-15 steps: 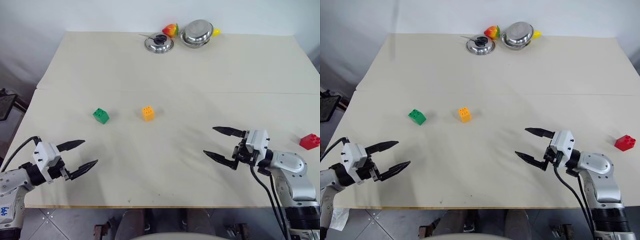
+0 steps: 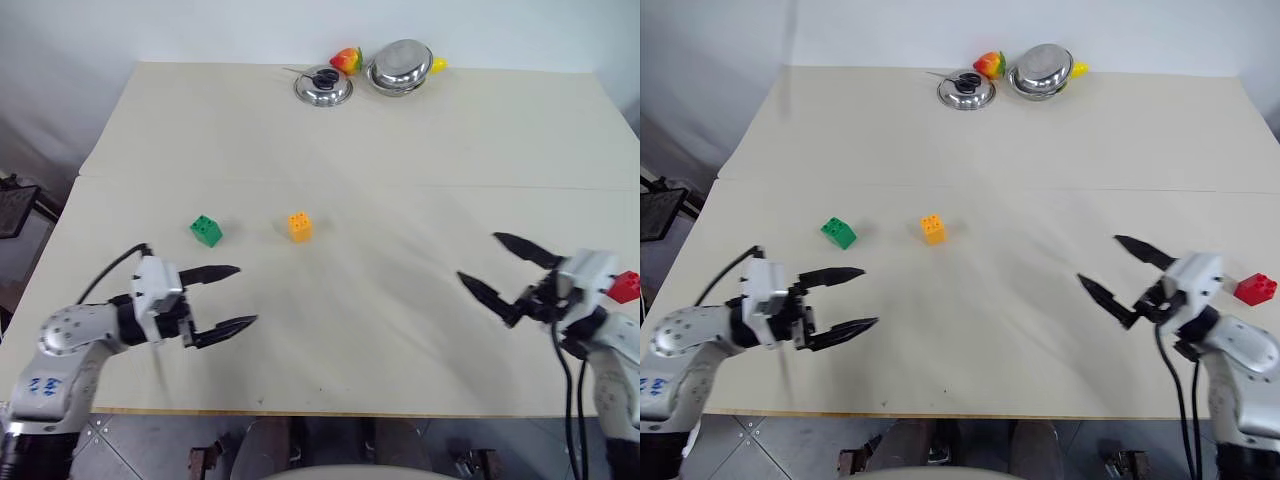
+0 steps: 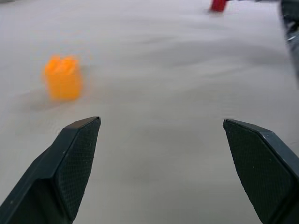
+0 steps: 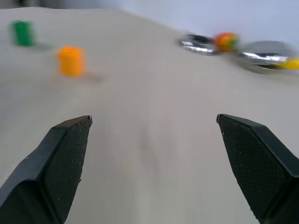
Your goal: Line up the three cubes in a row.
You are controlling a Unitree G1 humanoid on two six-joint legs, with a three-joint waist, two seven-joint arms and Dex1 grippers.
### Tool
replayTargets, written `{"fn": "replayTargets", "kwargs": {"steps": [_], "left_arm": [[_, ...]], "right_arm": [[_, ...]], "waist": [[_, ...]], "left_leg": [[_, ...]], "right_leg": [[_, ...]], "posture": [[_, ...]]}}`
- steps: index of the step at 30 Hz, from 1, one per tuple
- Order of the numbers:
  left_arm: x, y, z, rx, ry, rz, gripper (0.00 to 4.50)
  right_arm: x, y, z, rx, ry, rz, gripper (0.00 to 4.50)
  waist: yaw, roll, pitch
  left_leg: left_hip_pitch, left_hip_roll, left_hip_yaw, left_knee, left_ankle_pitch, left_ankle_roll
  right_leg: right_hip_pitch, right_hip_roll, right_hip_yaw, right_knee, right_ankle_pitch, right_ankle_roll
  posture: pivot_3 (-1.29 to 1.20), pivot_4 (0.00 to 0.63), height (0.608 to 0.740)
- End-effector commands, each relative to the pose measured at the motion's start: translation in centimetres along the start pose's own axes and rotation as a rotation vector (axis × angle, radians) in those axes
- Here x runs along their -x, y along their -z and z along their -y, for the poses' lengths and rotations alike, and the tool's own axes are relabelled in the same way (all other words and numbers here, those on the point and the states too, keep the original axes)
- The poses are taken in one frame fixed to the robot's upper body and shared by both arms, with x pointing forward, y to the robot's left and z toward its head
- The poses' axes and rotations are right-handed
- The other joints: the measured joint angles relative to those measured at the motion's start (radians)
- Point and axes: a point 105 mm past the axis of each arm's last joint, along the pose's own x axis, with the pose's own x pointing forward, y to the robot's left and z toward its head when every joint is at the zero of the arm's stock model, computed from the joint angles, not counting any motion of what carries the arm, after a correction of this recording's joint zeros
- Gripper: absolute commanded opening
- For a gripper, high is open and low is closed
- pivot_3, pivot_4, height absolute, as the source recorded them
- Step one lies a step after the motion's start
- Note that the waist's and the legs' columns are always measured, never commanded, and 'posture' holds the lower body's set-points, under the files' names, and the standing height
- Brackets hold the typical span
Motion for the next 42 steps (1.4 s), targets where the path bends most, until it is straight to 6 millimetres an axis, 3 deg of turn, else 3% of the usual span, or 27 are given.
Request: {"fn": "replayTargets", "kwargs": {"steps": [1, 4, 6, 12, 16, 22, 24, 28, 34, 42], "left_arm": [[-1.6, -0.6, 0.6, -0.007, 0.045, 0.038, 4.48], [-2.7, 0.1, 1.2, 0.022, 0.079, 0.043, 4.48], [-3.8, 0.4, 1.6, 0.01, 0.123, 0.036, 4.48], [-5.0, -0.1, 1.0, -0.001, 0.128, 0.086, 4.48], [-5.8, -1.2, 0.8, 0.005, 0.137, 0.154, 4.48], [-5.4, -1.1, 1.3, 0.011, 0.144, 0.15, 4.48], [-5.5, -0.9, 1.2, 0.017, 0.142, 0.145, 4.48], [-5.7, -1.2, 1.4, 0.004, 0.134, 0.143, 4.48], [-5.3, -1.6, 1.9, 0.004, 0.127, 0.143, 4.48], [-5.7, -1.5, 2.3, -0.017, 0.129, 0.135, 4.48]], "right_arm": [[3.2, -3.4, 2.2, 0.025, 0.222, 0.052, 4.5], [6.6, -3.9, 2.6, 0.027, 0.378, 0.012, 4.5], [9.8, -3.5, 2.7, 0.008, 0.519, -0.038, 4.5], [17.9, -1.2, 1.5, -0.024, 0.818, -0.184, 4.5], [20.7, -1.1, 0.8, -0.055, 0.91, -0.229, 4.5], [19.2, -2.8, 0.0, -0.102, 0.835, -0.28, 4.5], [17.6, -3.0, 0.6, -0.126, 0.782, -0.321, 4.5], [15.6, -2.2, 3.0, -0.202, 0.808, -0.389, 4.5], [11.0, -1.1, 6.8, -0.326, 0.779, -0.424, 4.5], [8.8, 1.6, 11.0, -0.373, 0.863, -0.542, 4.5]], "waist": [[0.001, 0.0, 0.0], [0.004, 0.001, -0.001], [0.006, 0.001, -0.001], [0.017, 0.002, -0.002], [0.009, 0.006, -0.004], [-0.007, 0.011, -0.007], [-0.007, 0.011, -0.007], [-0.002, 0.007, -0.009], [-0.001, 0.007, -0.009], [0.013, 0.006, -0.009]], "left_leg": [[0.0, 0.0, 0.0, 0.0, 0.0, 0.0], [0.0, 0.0, 0.0, 0.0, 0.0, 0.0], [0.0, 0.0, 0.001, 0.0, 0.0, 0.0], [0.001, 0.001, 0.002, 0.0, -0.001, -0.001], [0.002, 0.002, 0.004, -0.001, -0.001, -0.001], [0.003, 0.004, 0.005, -0.002, -0.001, -0.002], [0.003, 0.004, 0.006, -0.002, -0.002, -0.002], [0.002, 0.003, 0.006, -0.002, -0.003, -0.003], [0.0, 0.003, 0.006, -0.001, -0.002, -0.001], [-0.001, 0.002, 0.007, 0.0, 0.0, 0.002]], "right_leg": [[0.0, 0.0, 0.0, 0.0, 0.0, 0.0], [0.0, 0.001, 0.001, 0.0, 0.0, 0.0], [0.0, 0.001, 0.001, -0.001, 0.0, 0.0], [0.0, 0.002, 0.004, -0.001, 0.0, 0.0], [-0.001, 0.002, 0.006, -0.001, 0.0, 0.0], [-0.003, 0.002, 0.009, 0.0, 0.0, -0.001], [-0.003, 0.002, 0.011, -0.001, 0.0, -0.001], [-0.006, 0.0, 0.018, -0.001, -0.001, -0.002], [-0.007, 0.0, 0.018, 0.0, -0.002, -0.003], [-0.007, 0.001, 0.009, 0.002, -0.001, -0.001]], "posture": [[0.0, 0.15, 0.74], [0.0, 0.15, 0.74], [0.0, 0.15, 0.74], [0.0, 0.15, 0.74], [0.0, 0.15, 0.74], [0.0, 0.15, 0.74], [0.0, 0.15, 0.74], [0.0, 0.15, 0.74], [0.0, 0.15, 0.74], [0.0, 0.15, 0.74]]}}
